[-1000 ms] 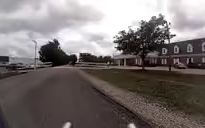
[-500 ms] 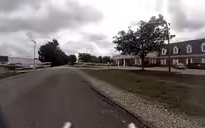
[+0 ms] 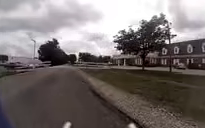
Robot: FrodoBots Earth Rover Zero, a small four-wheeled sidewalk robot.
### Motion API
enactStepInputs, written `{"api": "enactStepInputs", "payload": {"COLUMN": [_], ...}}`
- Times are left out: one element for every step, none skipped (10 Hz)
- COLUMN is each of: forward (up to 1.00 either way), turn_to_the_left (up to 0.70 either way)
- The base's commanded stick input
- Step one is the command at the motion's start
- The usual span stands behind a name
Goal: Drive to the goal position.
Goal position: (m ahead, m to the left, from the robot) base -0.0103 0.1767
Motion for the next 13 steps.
{"api": "enactStepInputs", "payload": {"forward": [0.43,0.08,0.00,0.00,0.00,0.00,0.00,0.00,0.00,0.00,0.00,0.00,0.00], "turn_to_the_left": [0.00,0.00,0.00,0.00,0.00,0.00,0.00,0.00,0.00,0.00,0.00,0.14,0.35]}}
